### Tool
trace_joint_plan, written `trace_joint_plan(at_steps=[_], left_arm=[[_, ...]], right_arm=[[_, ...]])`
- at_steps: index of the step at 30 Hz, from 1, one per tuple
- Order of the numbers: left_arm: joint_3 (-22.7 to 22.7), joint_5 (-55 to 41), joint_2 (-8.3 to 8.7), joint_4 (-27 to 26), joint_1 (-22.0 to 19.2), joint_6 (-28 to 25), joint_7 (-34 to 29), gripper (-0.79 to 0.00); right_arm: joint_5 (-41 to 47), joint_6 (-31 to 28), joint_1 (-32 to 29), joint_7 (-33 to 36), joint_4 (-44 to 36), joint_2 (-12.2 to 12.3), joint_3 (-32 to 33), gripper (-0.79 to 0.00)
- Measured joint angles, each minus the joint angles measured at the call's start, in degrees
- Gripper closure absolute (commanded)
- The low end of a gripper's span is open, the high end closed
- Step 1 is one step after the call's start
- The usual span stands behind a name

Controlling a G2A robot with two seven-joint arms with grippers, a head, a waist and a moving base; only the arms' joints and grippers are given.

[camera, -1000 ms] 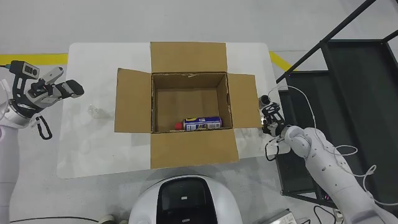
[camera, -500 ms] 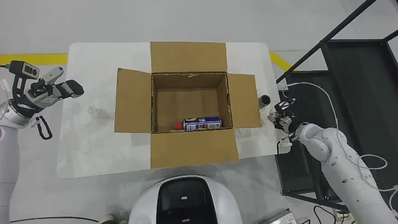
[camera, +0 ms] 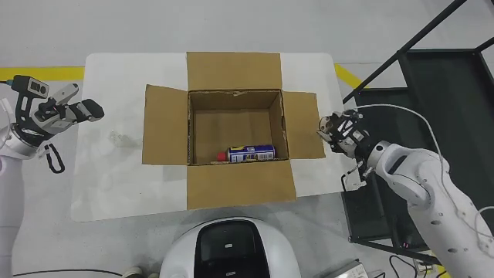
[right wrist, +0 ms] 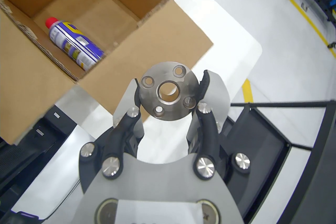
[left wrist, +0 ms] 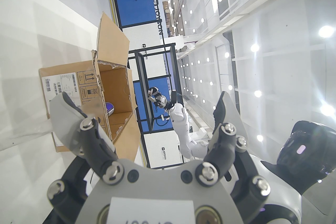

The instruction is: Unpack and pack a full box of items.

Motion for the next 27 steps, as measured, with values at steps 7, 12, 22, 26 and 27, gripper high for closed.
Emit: trace_joint_plan(at_steps=[7, 12, 22, 26, 27], left_arm=[[0.0, 0.0, 0.0, 0.0, 0.0, 0.0, 0.0, -0.785], [0.0, 0.0, 0.0, 0.0, 0.0, 0.0, 0.0, -0.785], [0.0, 0.0, 0.0, 0.0, 0.0, 0.0, 0.0, -0.785], [0.0, 0.0, 0.0, 0.0, 0.0, 0.0, 0.0, -0.785], [0.0, 0.0, 0.0, 0.0, 0.0, 0.0, 0.0, -0.785]], right_arm=[[0.8, -2.1, 13.4, 3.5, 5.1, -1.1, -12.1, 0.0], [1.1, -2.0, 13.9, 3.5, 5.4, -1.2, -12.5, 0.0], [1.1, -2.1, 13.9, 3.5, 5.4, -1.2, -12.5, 0.0], [1.1, -2.1, 14.0, 3.5, 5.4, -1.2, -12.7, 0.0], [0.9, -2.9, 14.6, 3.5, 5.0, -1.3, -13.4, 0.0]])
